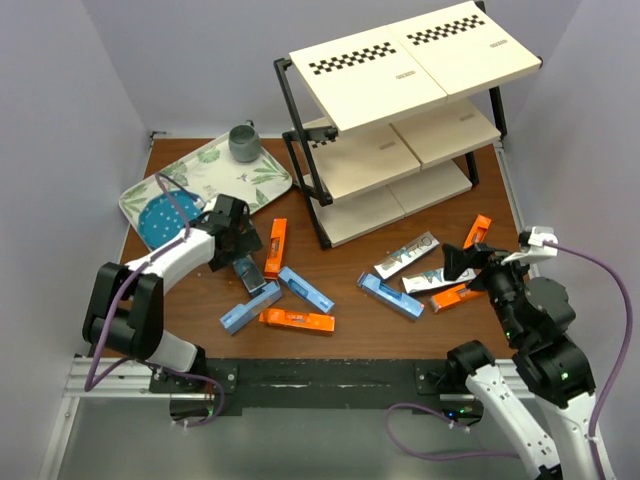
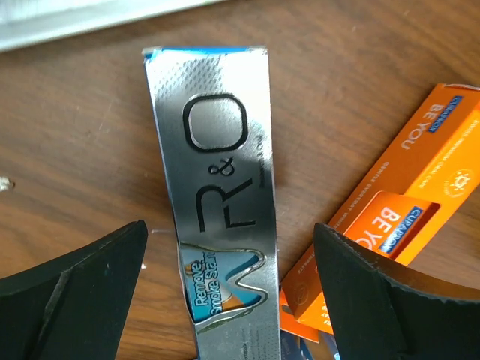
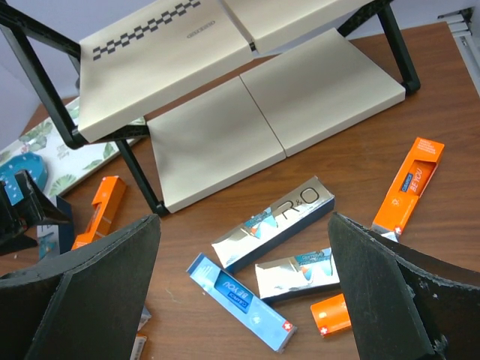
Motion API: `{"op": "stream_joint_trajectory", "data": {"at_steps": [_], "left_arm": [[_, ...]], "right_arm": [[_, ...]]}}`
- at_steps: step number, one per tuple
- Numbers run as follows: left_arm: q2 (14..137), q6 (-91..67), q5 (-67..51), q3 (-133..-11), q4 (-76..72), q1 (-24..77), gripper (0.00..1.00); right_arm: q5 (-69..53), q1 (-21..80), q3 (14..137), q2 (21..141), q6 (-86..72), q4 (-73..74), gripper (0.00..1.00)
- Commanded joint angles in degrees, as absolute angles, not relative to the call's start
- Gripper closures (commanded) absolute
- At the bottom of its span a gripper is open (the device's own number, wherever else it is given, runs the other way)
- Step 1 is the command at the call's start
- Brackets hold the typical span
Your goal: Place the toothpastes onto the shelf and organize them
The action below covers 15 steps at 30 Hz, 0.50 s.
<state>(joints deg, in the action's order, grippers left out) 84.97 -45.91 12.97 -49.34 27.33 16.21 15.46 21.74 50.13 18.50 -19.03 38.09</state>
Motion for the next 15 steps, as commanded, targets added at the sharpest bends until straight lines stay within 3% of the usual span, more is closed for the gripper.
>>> {"op": "stream_joint_trajectory", "data": {"at_steps": [1,8,15], "left_arm": [[84.3,-51.4,17.9,-46.9,27.3,17.8,0.04],[86.1,-52.2,15.6,-45.2,24.1,19.0,0.13],[86.0,-53.0,15.3,-43.6,23.8,20.2,0.37]], "right_arm": [[14.9,21.9,50.2,19.8,-18.6,35.3,0.01],[13.8,21.9,48.8,20.0,-19.1,35.1,0.01],[12.7,21.8,49.1,19.6,-18.5,36.9,0.01]]}}
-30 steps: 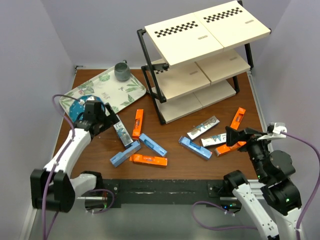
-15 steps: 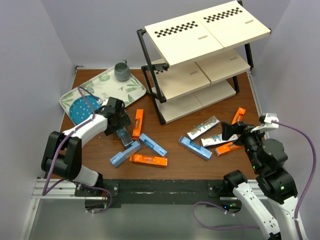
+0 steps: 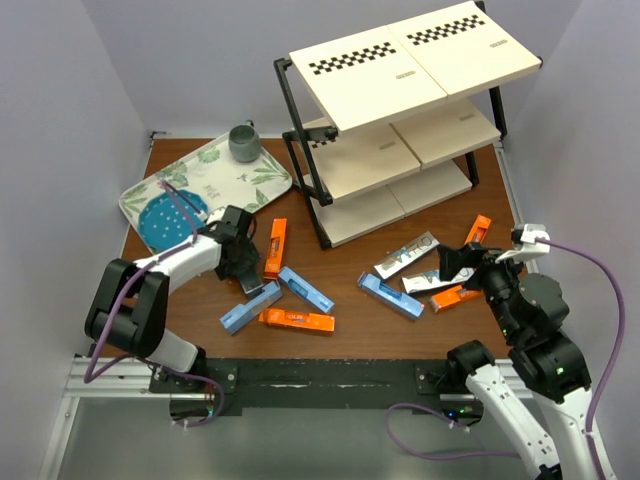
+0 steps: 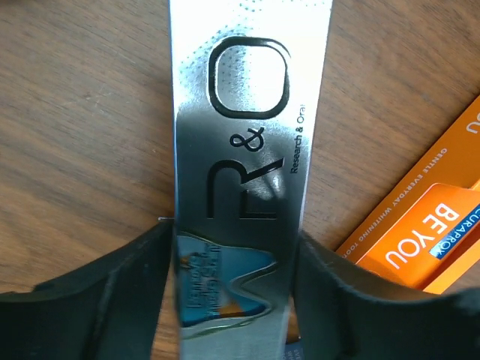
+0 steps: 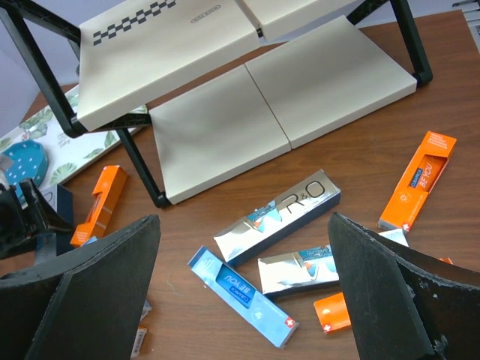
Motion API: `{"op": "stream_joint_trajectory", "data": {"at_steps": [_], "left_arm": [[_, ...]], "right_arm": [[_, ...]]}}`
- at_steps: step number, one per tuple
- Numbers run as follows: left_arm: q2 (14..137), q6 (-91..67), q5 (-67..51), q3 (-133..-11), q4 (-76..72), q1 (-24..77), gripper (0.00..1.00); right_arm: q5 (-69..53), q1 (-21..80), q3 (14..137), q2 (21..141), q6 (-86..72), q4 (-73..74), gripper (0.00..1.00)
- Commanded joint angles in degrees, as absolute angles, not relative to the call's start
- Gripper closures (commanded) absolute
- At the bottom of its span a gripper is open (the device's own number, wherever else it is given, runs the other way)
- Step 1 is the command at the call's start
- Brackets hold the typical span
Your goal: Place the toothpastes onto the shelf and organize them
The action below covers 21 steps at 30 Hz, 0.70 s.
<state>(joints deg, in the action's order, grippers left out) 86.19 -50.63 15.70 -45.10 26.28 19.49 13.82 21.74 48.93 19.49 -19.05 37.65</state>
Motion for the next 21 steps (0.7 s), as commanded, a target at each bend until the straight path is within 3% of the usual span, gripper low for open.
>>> {"op": "stream_joint_trajectory", "data": {"at_steps": [1,9,15,21], "left_arm": [[85.8,-53.0,15.4,-43.4,23.8,20.2,0.39],[81.7,-49.1,17.0,-45.8,27.6,20.2,0.67],[75.4,-38.9,17.1,-49.7,30.9,20.2,0.73],[69.0,-22.9,7.1,-54.4,31.4,20.7,0.77]], "right_arm": [[12.7,21.9,49.1,19.5,-18.5,37.2,0.01],[11.6,21.8,49.4,17.6,-18.1,39.3,0.01],[9.7,21.9,52.0,22.7,-16.9,43.6,0.01],[1.3,21.9,54.9,28.6,-13.7,44.1,0.01]]}}
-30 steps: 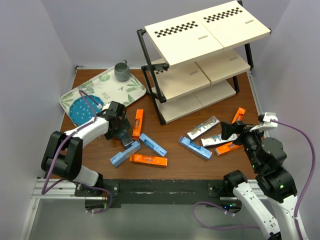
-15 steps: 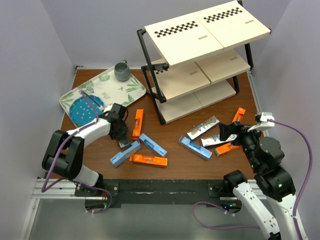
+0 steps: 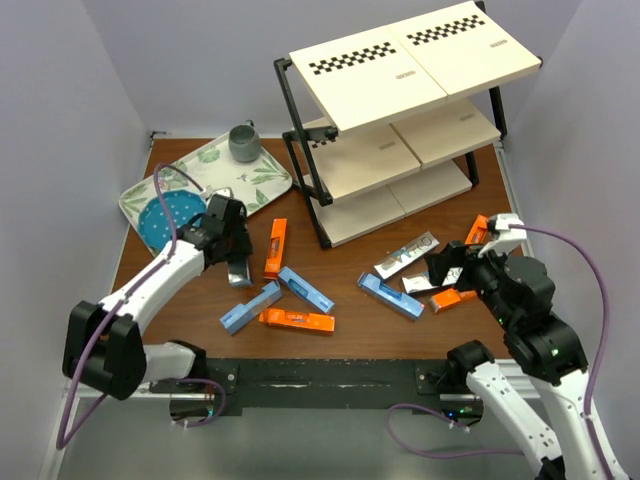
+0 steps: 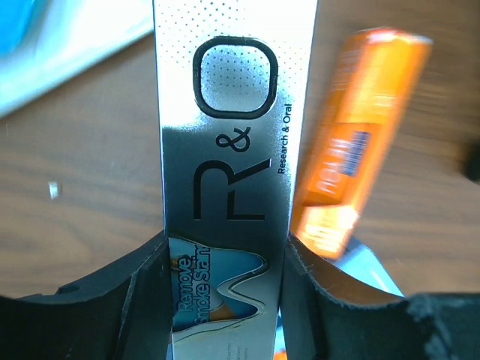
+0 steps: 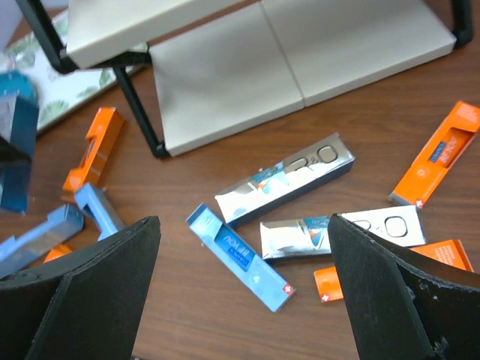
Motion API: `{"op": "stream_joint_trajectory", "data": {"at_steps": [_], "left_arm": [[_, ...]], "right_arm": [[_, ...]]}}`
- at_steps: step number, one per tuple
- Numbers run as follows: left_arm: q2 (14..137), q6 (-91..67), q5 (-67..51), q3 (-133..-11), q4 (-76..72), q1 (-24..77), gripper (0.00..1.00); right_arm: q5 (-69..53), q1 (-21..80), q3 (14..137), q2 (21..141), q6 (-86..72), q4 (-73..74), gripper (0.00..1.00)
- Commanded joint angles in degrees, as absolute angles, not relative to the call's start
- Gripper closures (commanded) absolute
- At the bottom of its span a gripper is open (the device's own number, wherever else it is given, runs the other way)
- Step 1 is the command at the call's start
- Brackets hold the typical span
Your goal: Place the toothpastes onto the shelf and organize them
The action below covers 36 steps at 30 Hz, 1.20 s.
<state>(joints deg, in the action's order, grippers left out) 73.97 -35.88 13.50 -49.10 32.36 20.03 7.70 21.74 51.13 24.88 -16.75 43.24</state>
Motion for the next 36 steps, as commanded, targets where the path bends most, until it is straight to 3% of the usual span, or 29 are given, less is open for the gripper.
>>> {"op": "stream_joint_trajectory", "data": {"at_steps": [1,5,14,20,26,36], "left_arm": [[68.5,-21.0,3.3,-55.0,31.6,21.0,0.78],[66.2,-12.2,-3.4,-58.5,33.3,23.7,0.80],[65.6,-0.4,-9.2,-62.9,38.9,39.2,0.86],[67.8,5.6,-13.3,-65.2,39.0,48.3,0.87],[71.6,10.0,-20.7,-70.4,39.8,51.8,0.86],[77.9,20.3,-29.0,-78.5,42.7,51.8,0.89]], "right_arm": [[0.6,21.9,55.5,29.5,-12.9,44.4,0.01],[-2.9,21.8,56.8,32.9,-11.7,45.3,0.01],[-27.1,21.9,54.9,38.0,-2.6,39.1,0.01],[-40.5,21.9,48.4,37.7,3.2,24.7,0.02],[-42.9,21.8,44.6,37.8,5.5,15.0,0.01],[-49.1,22.0,49.1,43.0,11.6,16.4,0.01]]}}
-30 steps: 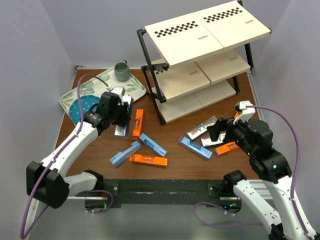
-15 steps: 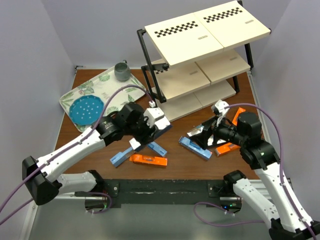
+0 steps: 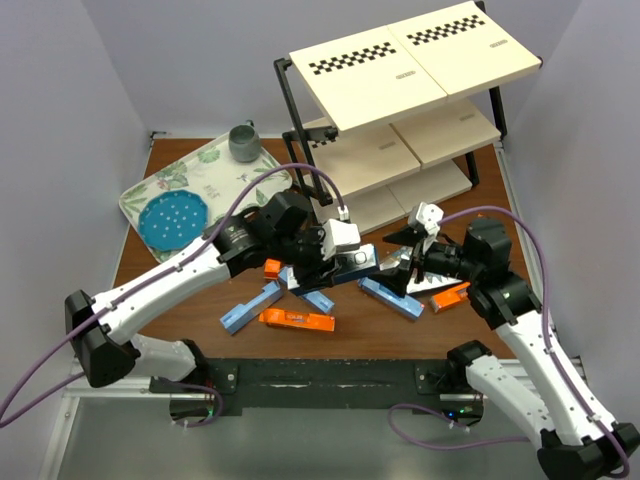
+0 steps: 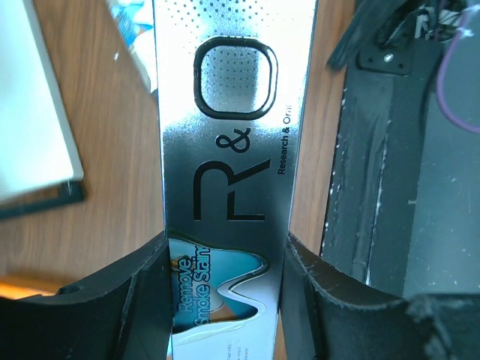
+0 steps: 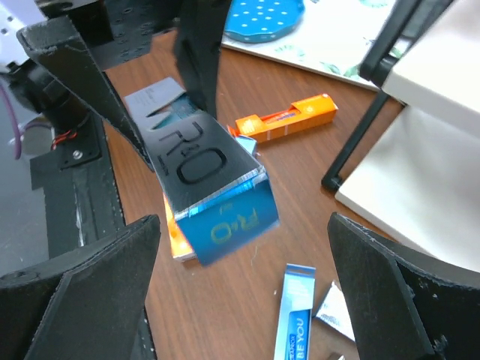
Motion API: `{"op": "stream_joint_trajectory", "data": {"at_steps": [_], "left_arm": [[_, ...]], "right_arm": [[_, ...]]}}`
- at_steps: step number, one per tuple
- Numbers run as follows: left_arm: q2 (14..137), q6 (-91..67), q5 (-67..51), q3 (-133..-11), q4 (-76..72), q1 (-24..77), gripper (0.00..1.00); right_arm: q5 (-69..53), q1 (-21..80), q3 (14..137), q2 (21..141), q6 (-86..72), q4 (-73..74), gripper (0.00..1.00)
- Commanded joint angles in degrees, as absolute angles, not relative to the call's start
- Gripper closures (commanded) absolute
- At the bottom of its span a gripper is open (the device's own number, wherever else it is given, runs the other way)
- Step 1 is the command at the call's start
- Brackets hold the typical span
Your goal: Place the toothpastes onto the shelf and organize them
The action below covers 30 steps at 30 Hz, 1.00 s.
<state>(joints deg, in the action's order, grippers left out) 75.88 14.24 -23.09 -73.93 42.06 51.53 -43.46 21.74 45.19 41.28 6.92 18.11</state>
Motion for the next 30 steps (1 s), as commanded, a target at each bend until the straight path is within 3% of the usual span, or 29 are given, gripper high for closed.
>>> {"op": "stream_joint_trajectory", "data": {"at_steps": [1,10,14,30], "left_arm": [[78.1,21.8,-29.3,-79.0,43.3,51.8,0.90],[80.1,27.7,-30.1,-82.4,47.5,51.8,0.90],[81.6,27.3,-29.9,-85.2,48.3,51.8,0.90],[82.6,28.9,-29.4,-86.6,47.4,51.8,0.91]], "right_arm": [[-49.7,22.0,50.0,43.7,12.0,17.1,0.01],[-54.0,22.1,54.6,48.0,19.3,24.9,0.02],[-53.9,22.2,58.3,50.8,24.9,33.1,0.05],[-51.9,25.7,58.3,53.7,28.3,36.1,0.22]]}}
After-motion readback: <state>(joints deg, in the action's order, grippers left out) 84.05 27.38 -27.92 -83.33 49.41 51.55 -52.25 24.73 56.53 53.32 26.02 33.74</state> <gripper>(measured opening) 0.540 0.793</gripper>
